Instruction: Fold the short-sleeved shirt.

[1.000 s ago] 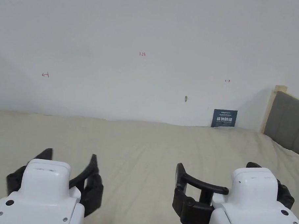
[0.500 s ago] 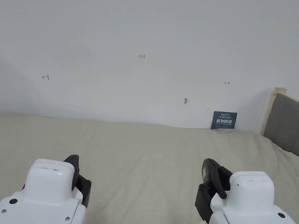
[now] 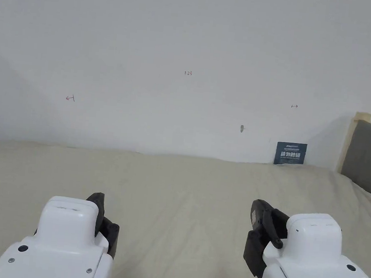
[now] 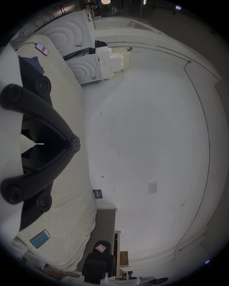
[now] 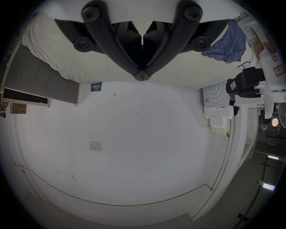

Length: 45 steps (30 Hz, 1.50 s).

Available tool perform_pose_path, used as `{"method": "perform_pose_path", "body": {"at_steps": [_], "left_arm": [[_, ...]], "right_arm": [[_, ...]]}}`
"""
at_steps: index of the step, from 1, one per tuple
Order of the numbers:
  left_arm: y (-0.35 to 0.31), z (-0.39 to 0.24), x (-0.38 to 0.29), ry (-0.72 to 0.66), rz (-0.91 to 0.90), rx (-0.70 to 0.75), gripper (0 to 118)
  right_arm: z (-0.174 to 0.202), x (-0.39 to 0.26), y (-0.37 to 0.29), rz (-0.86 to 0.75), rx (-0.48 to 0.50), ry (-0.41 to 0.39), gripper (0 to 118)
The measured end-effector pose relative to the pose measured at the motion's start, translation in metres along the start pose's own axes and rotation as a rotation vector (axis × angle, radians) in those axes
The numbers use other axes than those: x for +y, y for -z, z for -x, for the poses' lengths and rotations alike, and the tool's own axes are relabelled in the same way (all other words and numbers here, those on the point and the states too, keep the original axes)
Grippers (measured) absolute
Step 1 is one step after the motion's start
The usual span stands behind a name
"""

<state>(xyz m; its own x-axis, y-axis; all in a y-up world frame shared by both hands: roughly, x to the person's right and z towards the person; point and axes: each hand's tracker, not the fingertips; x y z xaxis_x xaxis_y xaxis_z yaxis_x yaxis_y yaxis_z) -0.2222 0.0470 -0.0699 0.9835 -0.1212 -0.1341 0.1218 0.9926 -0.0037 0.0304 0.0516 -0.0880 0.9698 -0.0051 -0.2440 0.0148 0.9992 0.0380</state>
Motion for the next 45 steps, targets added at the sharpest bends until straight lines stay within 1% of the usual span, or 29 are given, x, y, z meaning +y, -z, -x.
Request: {"method": "perform_pose_path", "body": {"at_steps": [2, 3, 6, 10, 11, 12, 18, 21, 25, 34, 39, 45], "left_arm": [[-0.003, 0.005, -0.001, 0.006, 0.002, 0.021, 0], [-0.004, 0.007, 0.0, 0.006, 0.003, 0.027, 0], [-0.008, 0.019, 0.0, 0.006, 0.005, 0.061, 0], [-0.015, 0.04, -0.001, 0.005, 0.019, 0.122, 0], [-0.018, 0.046, -0.001, 0.004, 0.022, 0.143, 0], [-0.02, 0.051, -0.002, 0.006, 0.024, 0.155, 0], [-0.04, 0.085, -0.003, 0.025, 0.041, 0.279, 0], [-0.05, 0.101, -0.004, 0.016, 0.052, 0.328, 0], [-0.062, 0.118, -0.006, 0.024, 0.059, 0.401, 0], [-0.066, 0.143, -0.024, 0.002, 0.107, 0.449, 0], [-0.05, 0.158, -0.051, -0.023, 0.191, 0.454, 0], [-0.02, 0.182, -0.093, -0.077, 0.288, 0.453, 0]], "right_arm": [[0.006, 0.001, 0.004, 0.001, 0.019, 0.001, 2], [0.017, 0.005, 0.002, 0.0, 0.028, 0.003, 2], [0.033, 0.008, 0.008, -0.002, 0.068, 0.003, 2], [0.054, 0.011, 0.016, 0.003, 0.155, 0.018, 2], [0.049, 0.006, 0.023, 0.001, 0.167, 0.016, 2], [0.053, 0.005, 0.027, 0.001, 0.185, 0.015, 2], [0.085, -0.001, 0.045, 0.023, 0.339, 0.042, 2], [0.103, -0.005, 0.05, 0.025, 0.395, 0.033, 2], [0.122, -0.007, 0.055, 0.037, 0.457, 0.046, 2], [0.15, -0.021, 0.068, 0.092, 0.527, 0.038, 2], [0.167, -0.039, 0.083, 0.15, 0.539, 0.031, 2], [0.195, -0.068, 0.113, 0.23, 0.561, 0.002, 2]]}}
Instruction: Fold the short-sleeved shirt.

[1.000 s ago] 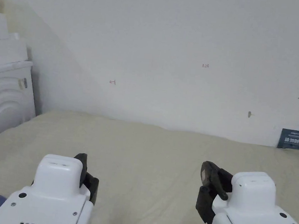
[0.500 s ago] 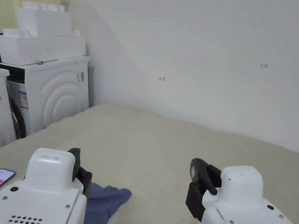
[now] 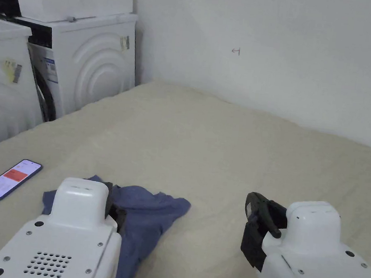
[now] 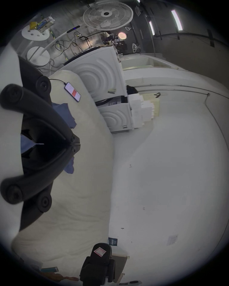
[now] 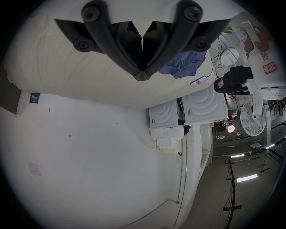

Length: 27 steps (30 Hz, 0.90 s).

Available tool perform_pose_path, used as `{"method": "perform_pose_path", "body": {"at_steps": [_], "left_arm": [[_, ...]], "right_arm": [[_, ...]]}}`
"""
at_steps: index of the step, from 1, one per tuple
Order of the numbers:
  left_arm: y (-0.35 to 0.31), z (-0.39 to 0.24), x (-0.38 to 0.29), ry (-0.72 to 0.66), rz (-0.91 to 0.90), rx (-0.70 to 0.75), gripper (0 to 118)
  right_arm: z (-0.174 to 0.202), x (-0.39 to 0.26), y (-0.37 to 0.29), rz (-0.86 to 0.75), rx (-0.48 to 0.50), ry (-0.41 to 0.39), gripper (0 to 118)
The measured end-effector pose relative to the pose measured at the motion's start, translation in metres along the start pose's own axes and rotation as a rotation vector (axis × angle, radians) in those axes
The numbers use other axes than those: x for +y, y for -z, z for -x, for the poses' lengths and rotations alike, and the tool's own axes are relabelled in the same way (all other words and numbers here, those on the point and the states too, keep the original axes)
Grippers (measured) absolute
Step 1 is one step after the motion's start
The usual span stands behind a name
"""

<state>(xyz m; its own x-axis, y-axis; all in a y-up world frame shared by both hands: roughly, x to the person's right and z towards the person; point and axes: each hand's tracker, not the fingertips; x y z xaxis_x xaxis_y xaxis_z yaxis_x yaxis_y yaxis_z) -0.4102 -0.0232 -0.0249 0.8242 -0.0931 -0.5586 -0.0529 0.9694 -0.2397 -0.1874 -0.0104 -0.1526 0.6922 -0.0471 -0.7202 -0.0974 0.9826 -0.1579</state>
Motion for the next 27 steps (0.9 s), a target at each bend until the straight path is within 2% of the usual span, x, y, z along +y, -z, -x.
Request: {"method": "perform_pose_path", "body": {"at_steps": [11, 18, 19, 20, 21, 22, 23, 24, 27], "left_arm": [[0.094, 0.003, -0.06, -0.011, 0.224, -0.02, 0], [0.139, 0.0, -0.111, -0.007, 0.385, -0.059, 0], [0.144, 0.0, -0.117, -0.004, 0.417, -0.056, 5], [0.148, 0.0, -0.123, -0.004, 0.451, -0.079, 21], [0.152, 0.001, -0.128, -0.007, 0.471, -0.089, 49], [0.158, 0.002, -0.133, -0.015, 0.501, -0.116, 88], [0.163, 0.004, -0.138, -0.028, 0.531, -0.127, 106], [0.164, 0.003, -0.14, -0.036, 0.534, -0.124, 110], [0.168, 0.002, -0.144, -0.011, 0.536, -0.095, 108]], "right_arm": [[-0.002, -0.037, 0.085, 0.135, 0.014, 0.031, 2], [-0.003, -0.06, 0.103, 0.216, 0.028, 0.034, 2], [-0.003, -0.062, 0.104, 0.224, 0.027, 0.029, 2], [-0.003, -0.065, 0.105, 0.232, 0.028, 0.024, 2], [-0.003, -0.064, 0.104, 0.236, 0.026, 0.02, 2], [-0.004, -0.067, 0.103, 0.243, 0.025, 0.017, 2], [-0.005, -0.068, 0.103, 0.25, 0.025, 0.018, 2], [-0.005, -0.069, 0.103, 0.254, 0.024, 0.02, 2], [-0.008, -0.071, 0.102, 0.267, 0.018, 0.028, 2]]}}
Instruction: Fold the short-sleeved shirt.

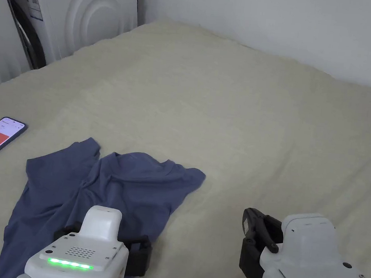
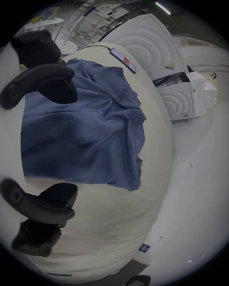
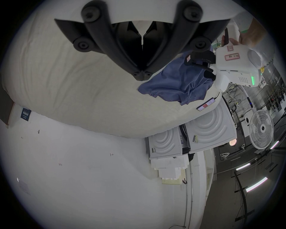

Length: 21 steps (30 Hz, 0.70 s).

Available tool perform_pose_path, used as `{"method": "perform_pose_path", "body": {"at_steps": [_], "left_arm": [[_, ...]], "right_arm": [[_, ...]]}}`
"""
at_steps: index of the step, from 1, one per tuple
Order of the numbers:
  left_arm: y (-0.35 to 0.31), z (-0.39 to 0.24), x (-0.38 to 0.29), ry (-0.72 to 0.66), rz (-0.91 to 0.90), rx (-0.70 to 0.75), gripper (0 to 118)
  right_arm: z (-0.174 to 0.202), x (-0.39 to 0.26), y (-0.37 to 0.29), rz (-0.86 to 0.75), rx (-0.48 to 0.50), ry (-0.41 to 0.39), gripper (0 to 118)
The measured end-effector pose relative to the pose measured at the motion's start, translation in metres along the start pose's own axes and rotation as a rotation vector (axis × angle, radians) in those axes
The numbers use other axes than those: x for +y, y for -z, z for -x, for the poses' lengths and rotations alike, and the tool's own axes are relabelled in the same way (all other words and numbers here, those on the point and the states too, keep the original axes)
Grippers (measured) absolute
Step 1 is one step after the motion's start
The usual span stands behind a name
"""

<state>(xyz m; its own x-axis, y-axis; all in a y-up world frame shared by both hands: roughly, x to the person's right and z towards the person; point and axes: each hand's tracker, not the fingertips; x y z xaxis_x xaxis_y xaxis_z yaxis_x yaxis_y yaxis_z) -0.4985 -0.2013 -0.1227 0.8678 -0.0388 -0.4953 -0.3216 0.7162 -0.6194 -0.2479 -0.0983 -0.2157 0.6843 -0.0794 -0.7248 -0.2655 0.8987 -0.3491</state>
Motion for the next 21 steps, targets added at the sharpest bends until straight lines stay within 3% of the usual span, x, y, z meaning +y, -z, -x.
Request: {"method": "perform_pose_path", "body": {"at_steps": [4, 6, 9, 11, 12, 13, 14, 15, 21], "left_arm": [[0.018, 0.001, -0.004, 0.007, 0.056, -0.006, 106], [0.03, 0.003, -0.01, -0.035, 0.118, -0.04, 95], [0.03, 0.0, -0.016, -0.044, 0.074, -0.019, 92], [0.03, -0.002, -0.009, -0.048, 0.096, -0.021, 84], [0.03, -0.001, -0.008, -0.055, 0.097, -0.022, 77], [0.03, 0.001, -0.008, -0.057, 0.099, -0.012, 62], [0.027, 0.002, -0.007, -0.054, 0.097, -0.017, 39], [0.024, 0.002, -0.006, -0.05, 0.092, -0.017, 4], [0.027, -0.001, 0.0, -0.014, 0.101, 0.023, 4]], "right_arm": [[-0.001, -0.001, -0.002, 0.01, 0.007, 0.016, 2], [0.001, -0.001, -0.004, 0.011, 0.005, 0.008, 2], [0.001, -0.002, -0.007, 0.016, 0.001, -0.004, 2], [0.0, -0.003, -0.01, 0.017, -0.002, -0.001, 2], [0.0, -0.003, -0.011, 0.017, -0.004, 0.002, 2], [-0.001, -0.003, -0.012, 0.017, -0.008, 0.007, 2], [-0.002, -0.003, -0.014, 0.018, -0.012, 0.013, 2], [-0.003, -0.003, -0.015, 0.017, -0.013, 0.019, 2], [-0.007, -0.001, -0.035, 0.0, -0.029, 0.029, 2]]}}
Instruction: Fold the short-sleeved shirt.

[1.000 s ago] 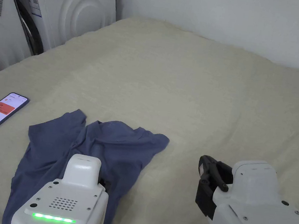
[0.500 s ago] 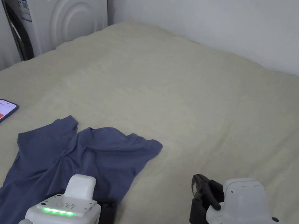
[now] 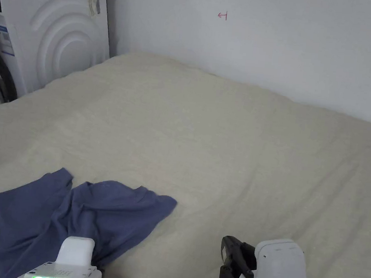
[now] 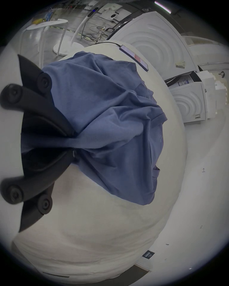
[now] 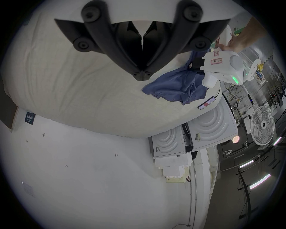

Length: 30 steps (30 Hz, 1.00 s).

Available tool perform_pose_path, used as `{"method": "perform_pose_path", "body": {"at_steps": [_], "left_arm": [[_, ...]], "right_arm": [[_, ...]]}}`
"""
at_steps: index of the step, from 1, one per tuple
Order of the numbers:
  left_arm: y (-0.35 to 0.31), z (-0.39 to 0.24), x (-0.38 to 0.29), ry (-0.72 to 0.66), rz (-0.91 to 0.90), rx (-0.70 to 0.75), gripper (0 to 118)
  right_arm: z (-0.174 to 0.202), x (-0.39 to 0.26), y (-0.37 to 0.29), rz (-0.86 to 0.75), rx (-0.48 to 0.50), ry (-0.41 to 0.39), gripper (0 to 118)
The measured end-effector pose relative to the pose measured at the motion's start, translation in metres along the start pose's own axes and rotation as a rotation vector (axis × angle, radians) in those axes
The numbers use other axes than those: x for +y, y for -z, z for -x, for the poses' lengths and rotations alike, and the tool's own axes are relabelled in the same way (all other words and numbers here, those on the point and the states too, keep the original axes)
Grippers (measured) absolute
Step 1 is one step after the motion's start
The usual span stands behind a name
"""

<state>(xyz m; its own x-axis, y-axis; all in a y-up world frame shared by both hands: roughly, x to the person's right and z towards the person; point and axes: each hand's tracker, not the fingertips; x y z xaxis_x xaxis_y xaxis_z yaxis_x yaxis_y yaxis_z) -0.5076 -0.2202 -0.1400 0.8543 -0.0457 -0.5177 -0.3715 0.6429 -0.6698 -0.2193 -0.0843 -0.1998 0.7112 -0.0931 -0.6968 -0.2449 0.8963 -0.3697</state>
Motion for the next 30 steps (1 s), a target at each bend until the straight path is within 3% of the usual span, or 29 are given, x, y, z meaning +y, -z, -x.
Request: {"method": "perform_pose_path", "body": {"at_steps": [9, 15, 24, 30], "left_arm": [[-0.038, 0.014, 0.022, -0.076, -0.002, -0.06, 4], [-0.109, -0.002, 0.065, 0.028, -0.183, -0.058, 4], [-0.248, -0.08, 0.141, 0.178, -0.488, -0.186, 4], [-0.297, -0.158, 0.156, 0.281, -0.589, -0.39, 4]], "right_arm": [[-0.026, 0.005, -0.052, -0.051, -0.072, 0.025, 2], [-0.041, 0.017, -0.101, -0.111, -0.134, 0.041, 2], [-0.059, 0.028, -0.187, -0.219, -0.24, 0.061, 2], [-0.083, 0.021, -0.238, -0.263, -0.343, 0.07, 2]]}}
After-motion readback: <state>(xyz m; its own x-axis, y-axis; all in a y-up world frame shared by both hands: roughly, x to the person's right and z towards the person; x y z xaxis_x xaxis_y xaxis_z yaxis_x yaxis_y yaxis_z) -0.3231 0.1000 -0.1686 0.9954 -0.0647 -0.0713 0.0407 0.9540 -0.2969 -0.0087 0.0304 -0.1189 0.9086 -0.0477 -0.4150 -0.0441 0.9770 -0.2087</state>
